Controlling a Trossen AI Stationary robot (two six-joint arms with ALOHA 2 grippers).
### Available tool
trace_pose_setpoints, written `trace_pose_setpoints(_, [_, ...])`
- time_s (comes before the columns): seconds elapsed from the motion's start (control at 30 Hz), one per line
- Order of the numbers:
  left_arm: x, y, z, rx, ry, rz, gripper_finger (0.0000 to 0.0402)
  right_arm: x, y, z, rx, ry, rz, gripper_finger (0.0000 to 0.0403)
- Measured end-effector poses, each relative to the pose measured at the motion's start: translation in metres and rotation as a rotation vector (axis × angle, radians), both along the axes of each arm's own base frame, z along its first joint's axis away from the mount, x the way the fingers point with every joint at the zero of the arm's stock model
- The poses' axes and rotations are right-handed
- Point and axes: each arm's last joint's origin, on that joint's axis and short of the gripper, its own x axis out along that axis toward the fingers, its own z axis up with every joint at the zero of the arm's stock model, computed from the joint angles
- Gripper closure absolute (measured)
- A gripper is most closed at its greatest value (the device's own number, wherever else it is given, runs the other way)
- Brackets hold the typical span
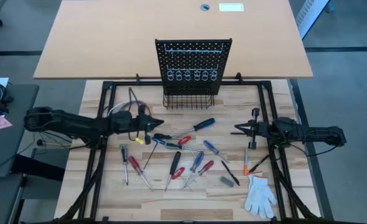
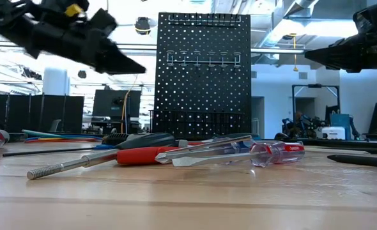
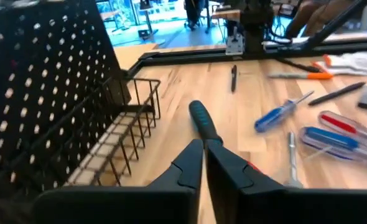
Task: Hang tools onto peg board
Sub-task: Hang the top black screwdriver on the black peg board
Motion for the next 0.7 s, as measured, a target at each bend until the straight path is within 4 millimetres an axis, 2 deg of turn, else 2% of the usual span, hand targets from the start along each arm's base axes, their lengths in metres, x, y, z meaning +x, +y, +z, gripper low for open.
trace_pose_setpoints(0.13, [0.033, 0.006, 0.007, 0.065, 0.045, -0.003, 0.0335, 0.0, 0.0, 0.0, 0.0, 0.0, 0.0, 0.0381])
trace_pose_setpoints(0.33, [0.08, 0.017, 0.004, 0.131, 0.157, -0.011, 0.0289, 0.0, 0.0, 0.0, 0.0, 0.0, 0.0, 0.0381])
trace_pose_setpoints(0.53, [0.117, 0.018, 0.002, 0.128, 0.245, -0.195, 0.0281, 0.0, 0.0, 0.0, 0.0, -0.001, 0.001, 0.0381])
trace_pose_setpoints(0.7, [0.128, 0.002, 0.009, 0.135, 0.334, -0.303, 0.0281, 0.0, 0.0, 0.0, 0.0, 0.0, 0.0, 0.0381])
